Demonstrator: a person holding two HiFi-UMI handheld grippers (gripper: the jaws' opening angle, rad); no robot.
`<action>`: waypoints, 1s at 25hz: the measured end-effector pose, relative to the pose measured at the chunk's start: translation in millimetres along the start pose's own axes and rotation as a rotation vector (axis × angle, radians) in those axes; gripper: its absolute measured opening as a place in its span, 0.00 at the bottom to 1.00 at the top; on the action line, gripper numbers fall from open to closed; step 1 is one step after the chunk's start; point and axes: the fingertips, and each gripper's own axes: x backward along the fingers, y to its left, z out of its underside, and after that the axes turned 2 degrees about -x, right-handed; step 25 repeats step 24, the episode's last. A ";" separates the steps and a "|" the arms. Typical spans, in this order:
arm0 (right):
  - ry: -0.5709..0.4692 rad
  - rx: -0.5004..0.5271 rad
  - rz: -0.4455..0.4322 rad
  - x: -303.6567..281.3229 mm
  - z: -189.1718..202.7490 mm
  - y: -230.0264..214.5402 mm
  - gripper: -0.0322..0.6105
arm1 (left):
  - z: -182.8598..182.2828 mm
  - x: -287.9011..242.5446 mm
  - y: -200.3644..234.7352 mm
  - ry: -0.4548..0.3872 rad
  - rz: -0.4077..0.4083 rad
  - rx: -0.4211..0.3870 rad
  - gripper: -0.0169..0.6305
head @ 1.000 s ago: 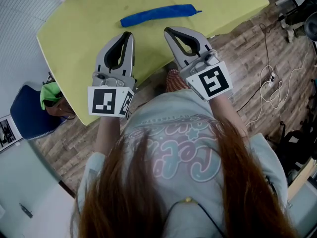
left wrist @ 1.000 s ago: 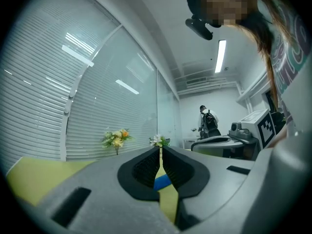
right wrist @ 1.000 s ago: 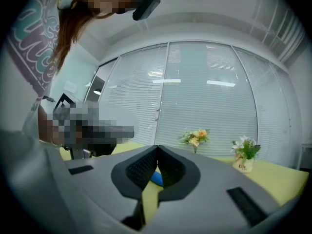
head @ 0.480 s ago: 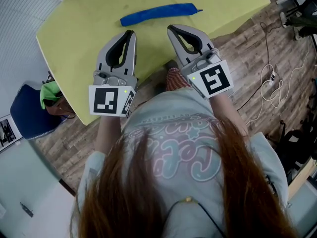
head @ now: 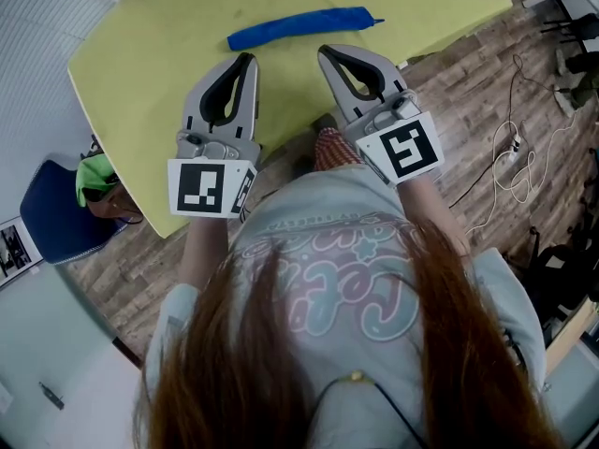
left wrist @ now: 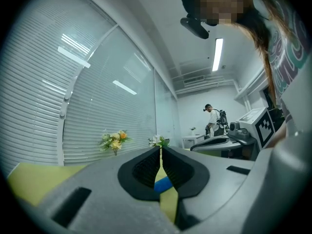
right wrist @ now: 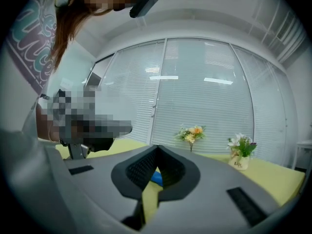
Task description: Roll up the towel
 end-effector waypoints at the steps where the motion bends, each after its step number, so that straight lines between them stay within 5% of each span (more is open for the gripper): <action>1: 0.002 0.002 -0.001 -0.5 0.2 0.0 0.06 | -1.0 -0.3 0.3 -0.002 -0.001 -0.003 0.06; 25: -0.008 0.002 0.005 -2.7 -2.7 -4.6 0.06 | -3.8 -3.7 1.2 -0.014 -0.001 -0.025 0.06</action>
